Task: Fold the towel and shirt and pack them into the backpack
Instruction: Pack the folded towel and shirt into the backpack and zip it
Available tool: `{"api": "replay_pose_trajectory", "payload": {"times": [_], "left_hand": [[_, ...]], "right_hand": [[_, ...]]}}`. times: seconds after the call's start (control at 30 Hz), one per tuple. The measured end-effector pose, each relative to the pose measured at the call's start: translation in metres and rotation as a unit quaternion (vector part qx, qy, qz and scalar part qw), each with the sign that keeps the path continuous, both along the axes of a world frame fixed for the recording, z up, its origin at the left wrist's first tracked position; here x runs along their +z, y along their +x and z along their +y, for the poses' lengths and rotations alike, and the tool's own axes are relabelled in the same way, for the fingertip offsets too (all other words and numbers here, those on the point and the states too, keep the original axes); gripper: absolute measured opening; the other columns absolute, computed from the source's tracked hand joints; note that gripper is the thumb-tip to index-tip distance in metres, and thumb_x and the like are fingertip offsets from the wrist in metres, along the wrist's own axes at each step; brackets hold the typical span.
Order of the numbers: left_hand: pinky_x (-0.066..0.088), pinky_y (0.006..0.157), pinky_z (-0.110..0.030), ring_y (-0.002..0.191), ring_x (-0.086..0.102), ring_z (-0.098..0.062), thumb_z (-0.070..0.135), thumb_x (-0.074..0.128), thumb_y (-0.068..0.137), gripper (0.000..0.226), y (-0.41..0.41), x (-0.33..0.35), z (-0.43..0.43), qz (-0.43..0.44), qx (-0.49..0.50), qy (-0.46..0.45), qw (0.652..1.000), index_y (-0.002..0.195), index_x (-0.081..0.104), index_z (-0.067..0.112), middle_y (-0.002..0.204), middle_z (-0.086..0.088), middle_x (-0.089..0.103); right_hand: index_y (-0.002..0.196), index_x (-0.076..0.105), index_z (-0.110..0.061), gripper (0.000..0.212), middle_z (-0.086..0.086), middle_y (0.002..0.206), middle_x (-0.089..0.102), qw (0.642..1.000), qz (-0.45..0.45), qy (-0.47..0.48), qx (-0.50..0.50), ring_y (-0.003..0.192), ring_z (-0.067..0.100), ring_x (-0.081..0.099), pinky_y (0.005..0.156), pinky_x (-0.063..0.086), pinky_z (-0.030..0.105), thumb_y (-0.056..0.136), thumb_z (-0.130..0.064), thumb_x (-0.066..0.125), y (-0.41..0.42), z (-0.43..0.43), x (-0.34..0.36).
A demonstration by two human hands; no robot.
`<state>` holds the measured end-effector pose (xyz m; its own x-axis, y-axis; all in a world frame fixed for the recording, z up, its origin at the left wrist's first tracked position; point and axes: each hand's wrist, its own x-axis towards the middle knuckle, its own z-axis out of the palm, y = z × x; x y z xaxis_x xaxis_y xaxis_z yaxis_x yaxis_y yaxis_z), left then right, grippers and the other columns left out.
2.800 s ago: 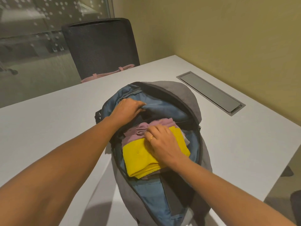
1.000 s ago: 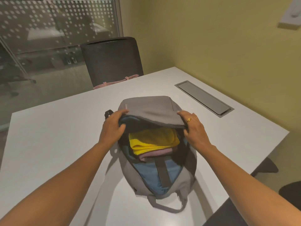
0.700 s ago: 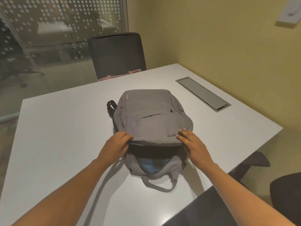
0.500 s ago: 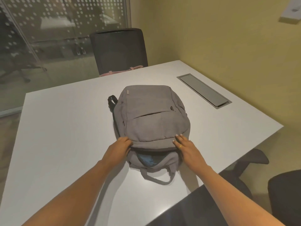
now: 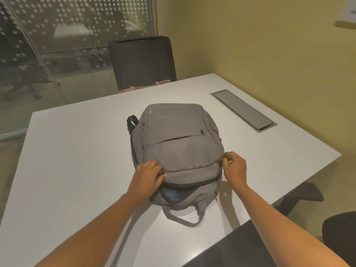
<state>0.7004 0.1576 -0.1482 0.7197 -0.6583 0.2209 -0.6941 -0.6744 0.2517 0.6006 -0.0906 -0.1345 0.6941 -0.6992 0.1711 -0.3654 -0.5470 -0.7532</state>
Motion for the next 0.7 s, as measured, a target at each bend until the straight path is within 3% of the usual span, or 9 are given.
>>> {"api": "replay_pose_trajectory", "payload": {"times": [0.07,0.13,0.23,0.3,0.33,0.4,0.47,0.53,0.7], "left_hand": [[0.043,0.086,-0.035,0.099,0.058,-0.023,0.040,0.055,0.087,0.034,-0.001,0.002,-0.011,-0.004,-0.024,0.006,1.000,0.106,0.064,0.014,0.104,-0.004,0.062],[0.045,0.090,-0.042,0.110,0.056,-0.026,0.055,0.044,0.083,0.054,-0.002,0.004,-0.023,-0.009,-0.045,0.035,0.998,0.119,0.057,0.016,0.120,-0.007,0.058],[0.023,0.111,-0.054,0.142,0.022,-0.026,0.071,0.028,0.074,0.084,-0.004,0.008,-0.040,0.029,-0.061,0.123,0.990,0.144,0.028,0.025,0.154,-0.005,0.023],[0.009,0.114,-0.057,0.146,0.002,-0.023,0.073,0.035,0.074,0.090,-0.003,0.006,-0.048,0.040,-0.064,0.178,0.981,0.148,0.008,0.029,0.158,0.000,0.000],[0.012,0.112,-0.060,0.146,0.005,-0.025,0.071,0.045,0.075,0.092,-0.003,0.004,-0.051,0.027,-0.067,0.194,0.978,0.148,0.008,0.028,0.158,-0.002,0.002],[0.035,0.097,-0.064,0.136,0.036,-0.031,0.066,0.070,0.060,0.102,-0.002,0.002,-0.053,-0.006,-0.068,0.240,0.968,0.143,0.028,0.024,0.151,-0.007,0.033],[0.048,0.081,-0.060,0.121,0.055,-0.028,0.066,0.078,0.044,0.104,0.000,-0.007,-0.053,-0.045,-0.055,0.250,0.966,0.132,0.042,0.023,0.136,-0.005,0.054],[0.048,0.078,-0.061,0.119,0.057,-0.027,0.068,0.077,0.042,0.104,0.002,-0.010,-0.054,-0.054,-0.054,0.251,0.965,0.130,0.044,0.025,0.134,-0.005,0.056],[0.046,0.076,-0.065,0.121,0.055,-0.027,0.079,0.067,0.043,0.108,0.005,-0.011,-0.052,-0.062,-0.049,0.256,0.963,0.133,0.041,0.027,0.137,-0.004,0.052]], "right_hand": [[0.088,0.068,-0.004,0.026,0.014,0.098,0.067,0.999,-0.012,0.041,-0.025,0.076,0.021,0.052,0.071,0.036,0.025,0.083,0.004,0.044,0.012,-0.016,0.000],[0.103,0.065,-0.002,0.030,0.015,0.108,0.065,0.996,0.026,0.075,-0.031,0.081,0.024,0.055,0.074,0.040,0.027,0.085,0.004,0.042,0.024,-0.033,-0.002],[0.118,0.058,-0.002,0.034,0.016,0.123,0.060,0.991,0.088,0.104,0.004,0.109,0.031,0.055,0.093,0.041,0.033,0.089,0.002,0.041,0.042,-0.054,-0.009],[0.123,0.056,-0.003,0.034,0.015,0.128,0.057,0.987,0.117,0.103,0.045,0.118,0.030,0.052,0.099,0.039,0.034,0.092,-0.007,0.046,0.054,-0.063,-0.014],[0.126,0.054,-0.004,0.035,0.015,0.131,0.056,0.984,0.126,0.107,0.059,0.120,0.030,0.052,0.101,0.039,0.035,0.093,-0.011,0.048,0.061,-0.066,-0.017],[0.134,0.045,-0.003,0.042,0.016,0.138,0.049,0.980,0.145,0.116,0.072,0.124,0.031,0.048,0.102,0.036,0.034,0.095,-0.015,0.048,0.073,-0.071,-0.018],[0.141,0.032,-0.003,0.050,0.016,0.145,0.039,0.974,0.169,0.119,0.087,0.131,0.032,0.040,0.106,0.032,0.034,0.096,-0.017,0.046,0.083,-0.075,-0.018],[0.144,0.026,-0.003,0.054,0.016,0.148,0.034,0.969,0.187,0.124,0.103,0.134,0.031,0.035,0.108,0.029,0.033,0.096,-0.017,0.046,0.090,-0.079,-0.019],[0.135,0.045,-0.006,0.044,0.015,0.133,0.053,0.972,0.179,0.110,0.106,0.120,0.032,0.050,0.099,0.040,0.035,0.092,-0.014,0.053,0.102,-0.086,-0.026]]}}
